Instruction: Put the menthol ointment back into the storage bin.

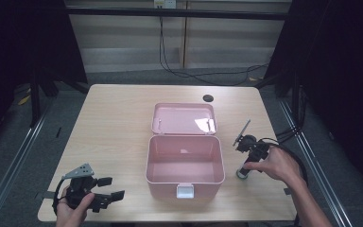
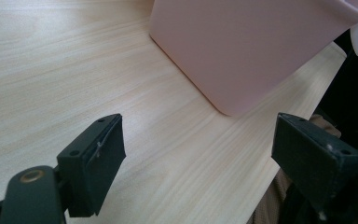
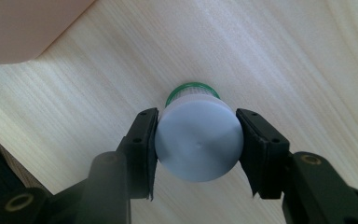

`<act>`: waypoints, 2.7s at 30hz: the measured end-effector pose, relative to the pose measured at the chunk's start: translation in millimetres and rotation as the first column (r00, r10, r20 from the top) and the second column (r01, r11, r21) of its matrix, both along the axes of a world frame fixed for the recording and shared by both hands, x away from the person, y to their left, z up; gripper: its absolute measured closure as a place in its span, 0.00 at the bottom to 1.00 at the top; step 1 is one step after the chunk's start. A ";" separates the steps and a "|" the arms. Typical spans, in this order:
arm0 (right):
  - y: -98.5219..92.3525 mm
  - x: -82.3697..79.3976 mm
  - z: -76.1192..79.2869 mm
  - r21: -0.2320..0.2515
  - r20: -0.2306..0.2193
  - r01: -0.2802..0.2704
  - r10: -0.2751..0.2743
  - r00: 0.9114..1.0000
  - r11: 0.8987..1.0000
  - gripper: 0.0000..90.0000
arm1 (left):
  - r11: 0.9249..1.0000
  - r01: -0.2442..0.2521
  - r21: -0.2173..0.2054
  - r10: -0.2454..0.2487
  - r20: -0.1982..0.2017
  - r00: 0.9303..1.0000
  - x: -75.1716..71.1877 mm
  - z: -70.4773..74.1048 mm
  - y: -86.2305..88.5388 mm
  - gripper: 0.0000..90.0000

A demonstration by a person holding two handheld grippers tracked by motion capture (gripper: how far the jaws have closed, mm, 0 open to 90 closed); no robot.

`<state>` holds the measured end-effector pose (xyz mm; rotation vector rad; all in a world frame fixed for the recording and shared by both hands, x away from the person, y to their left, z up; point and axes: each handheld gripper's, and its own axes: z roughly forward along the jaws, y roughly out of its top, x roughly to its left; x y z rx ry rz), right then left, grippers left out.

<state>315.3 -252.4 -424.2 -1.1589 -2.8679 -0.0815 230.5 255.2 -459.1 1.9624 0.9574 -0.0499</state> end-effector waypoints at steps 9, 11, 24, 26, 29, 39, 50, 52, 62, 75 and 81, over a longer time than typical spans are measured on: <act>-1.1 -1.1 6.1 0.020 0.021 -0.028 0.028 0.999 0.999 0.57 | 1.000 0.004 0.004 -0.004 0.002 1.000 0.2 0.0 0.3 0.19; 0.1 -1.7 9.8 0.013 0.021 -0.034 0.033 0.999 0.999 0.57 | 1.000 0.003 0.001 -0.003 0.002 1.000 -0.1 0.1 0.3 0.19; 8.2 -5.9 29.6 0.037 0.049 -0.097 0.096 0.994 0.995 0.57 | 1.000 0.004 -0.001 -0.004 0.002 1.000 -0.1 0.3 0.1 0.19; 8.7 -6.2 30.5 0.037 0.050 -0.101 0.099 0.994 0.994 0.57 | 1.000 0.004 0.000 -0.004 0.003 1.000 -0.1 0.4 0.2 0.19; 12.3 -9.0 31.6 0.030 0.051 -0.122 0.120 0.991 0.992 0.57 | 1.000 0.002 0.000 -0.002 0.004 1.000 -0.2 0.4 0.3 0.19; 14.5 -10.6 48.5 0.038 0.075 -0.140 0.137 0.988 0.989 0.57 | 1.000 0.002 0.000 -0.002 0.004 1.000 -0.1 0.3 0.2 0.19; 19.9 -12.2 60.1 0.043 0.092 -0.170 0.166 0.982 0.984 0.57 | 1.000 0.002 0.002 -0.002 0.004 1.000 0.1 0.4 0.5 0.19; 20.5 -12.8 63.3 0.045 0.094 -0.175 0.170 0.981 0.984 0.57 | 1.000 0.002 0.001 -0.002 0.002 1.000 0.0 0.2 -0.2 0.19; 27.7 -15.7 84.3 0.057 0.139 -0.213 0.203 0.969 0.975 0.57 | 1.000 -0.001 0.001 0.001 -0.001 1.000 0.2 0.0 0.2 0.19; 40.3 -15.4 101.8 0.033 0.130 -0.250 0.244 0.961 0.968 0.57 | 1.000 0.004 0.003 -0.004 0.003 1.000 0.1 -0.2 -0.4 0.19; 48.5 -12.1 112.6 0.013 0.139 -0.259 0.255 0.957 0.966 0.57 | 1.000 0.004 0.004 -0.004 0.003 1.000 0.0 -0.1 -0.4 0.19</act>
